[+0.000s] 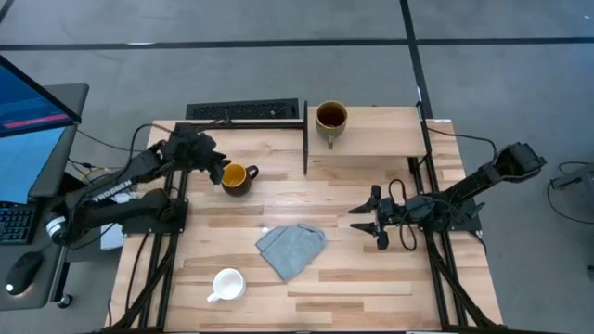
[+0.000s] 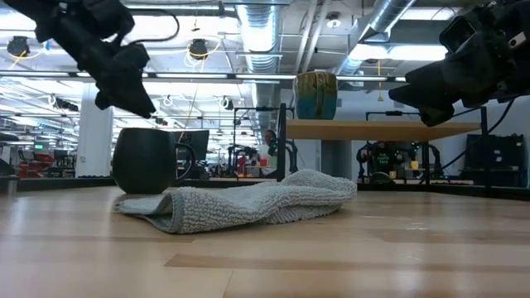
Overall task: Stack small to large cups/mugs on shelf
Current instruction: Put the yellow mug on the shelf
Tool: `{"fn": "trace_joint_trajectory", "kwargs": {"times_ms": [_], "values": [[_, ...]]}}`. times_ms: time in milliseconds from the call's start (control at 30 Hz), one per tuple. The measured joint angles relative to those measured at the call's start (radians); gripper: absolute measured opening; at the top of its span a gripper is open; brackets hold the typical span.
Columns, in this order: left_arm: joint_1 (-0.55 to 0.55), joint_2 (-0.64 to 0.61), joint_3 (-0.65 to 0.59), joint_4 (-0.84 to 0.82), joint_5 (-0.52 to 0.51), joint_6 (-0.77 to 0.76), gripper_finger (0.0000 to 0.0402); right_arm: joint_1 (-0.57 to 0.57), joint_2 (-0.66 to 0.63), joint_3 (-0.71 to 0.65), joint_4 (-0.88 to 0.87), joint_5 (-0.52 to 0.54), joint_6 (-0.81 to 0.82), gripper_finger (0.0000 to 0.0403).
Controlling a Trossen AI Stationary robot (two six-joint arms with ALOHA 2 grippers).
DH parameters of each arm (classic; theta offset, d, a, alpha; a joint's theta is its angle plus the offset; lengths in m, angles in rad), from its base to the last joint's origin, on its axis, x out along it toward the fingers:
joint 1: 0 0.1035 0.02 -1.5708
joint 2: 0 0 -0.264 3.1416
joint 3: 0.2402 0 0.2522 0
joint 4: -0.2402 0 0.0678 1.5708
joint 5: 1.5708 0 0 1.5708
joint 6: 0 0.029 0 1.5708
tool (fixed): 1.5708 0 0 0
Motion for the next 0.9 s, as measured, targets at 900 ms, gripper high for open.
{"fn": "trace_joint_trajectory", "kwargs": {"times_ms": [900], "values": [[0.000,0.379,0.134,-0.186,-0.045,0.145,0.0128,0.000,0.000,0.000,-0.039,-0.003,0.000,0.0221]]}}
